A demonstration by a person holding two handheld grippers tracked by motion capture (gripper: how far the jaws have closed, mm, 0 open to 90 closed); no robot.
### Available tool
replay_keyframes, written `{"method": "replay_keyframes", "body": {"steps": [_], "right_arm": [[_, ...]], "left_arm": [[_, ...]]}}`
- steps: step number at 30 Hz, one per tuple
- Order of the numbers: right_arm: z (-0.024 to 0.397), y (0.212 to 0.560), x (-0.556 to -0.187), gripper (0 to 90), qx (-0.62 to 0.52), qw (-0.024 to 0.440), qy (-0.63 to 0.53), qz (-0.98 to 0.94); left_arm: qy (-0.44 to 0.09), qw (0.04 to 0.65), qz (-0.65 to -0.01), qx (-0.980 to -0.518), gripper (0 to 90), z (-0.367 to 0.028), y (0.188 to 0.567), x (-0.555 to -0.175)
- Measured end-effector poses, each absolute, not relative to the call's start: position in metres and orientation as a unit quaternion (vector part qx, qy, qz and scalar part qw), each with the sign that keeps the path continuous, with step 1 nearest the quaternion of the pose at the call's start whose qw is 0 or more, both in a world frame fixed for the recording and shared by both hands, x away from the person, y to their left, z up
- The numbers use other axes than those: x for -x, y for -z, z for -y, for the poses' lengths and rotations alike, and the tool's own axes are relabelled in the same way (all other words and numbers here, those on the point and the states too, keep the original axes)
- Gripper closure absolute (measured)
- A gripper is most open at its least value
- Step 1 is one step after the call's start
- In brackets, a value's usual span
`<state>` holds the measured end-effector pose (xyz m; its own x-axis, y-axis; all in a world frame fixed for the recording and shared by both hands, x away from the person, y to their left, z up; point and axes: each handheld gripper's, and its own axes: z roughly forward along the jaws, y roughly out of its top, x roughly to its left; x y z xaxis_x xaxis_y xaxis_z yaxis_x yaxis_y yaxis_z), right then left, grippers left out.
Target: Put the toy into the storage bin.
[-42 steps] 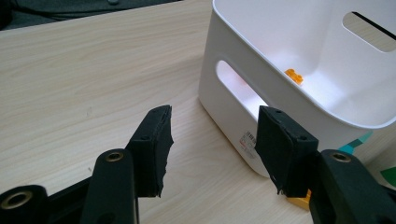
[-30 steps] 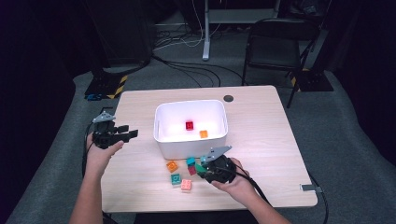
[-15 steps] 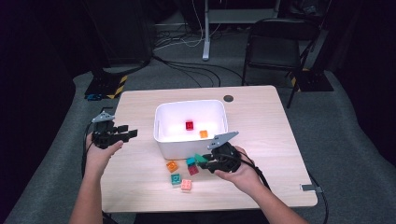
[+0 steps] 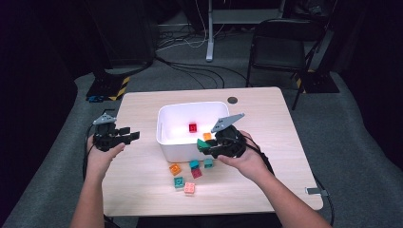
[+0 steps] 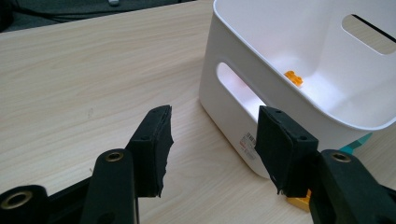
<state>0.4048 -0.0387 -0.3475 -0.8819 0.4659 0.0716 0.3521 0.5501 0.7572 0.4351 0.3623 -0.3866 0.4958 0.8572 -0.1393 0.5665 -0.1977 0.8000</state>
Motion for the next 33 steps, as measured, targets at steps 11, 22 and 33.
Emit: {"method": "replay_keyframes", "body": {"steps": [11, 22, 33], "right_arm": [[0.031, 0.332, -0.427, 66.4, -0.240, 0.085, -0.409, -0.876], [0.017, 0.340, -0.463, 66.4, -0.261, 0.104, -0.398, -0.873], [-0.002, 0.351, -0.493, 66.4, -0.273, 0.109, -0.402, -0.867]], "left_arm": [[-0.173, 0.426, -0.474, -0.751, 45.5, -0.362, 0.387, -0.435], [-0.171, 0.426, -0.473, -0.752, 45.5, -0.363, 0.387, -0.436], [-0.169, 0.428, -0.473, -0.751, 45.5, -0.365, 0.387, -0.436]]}}
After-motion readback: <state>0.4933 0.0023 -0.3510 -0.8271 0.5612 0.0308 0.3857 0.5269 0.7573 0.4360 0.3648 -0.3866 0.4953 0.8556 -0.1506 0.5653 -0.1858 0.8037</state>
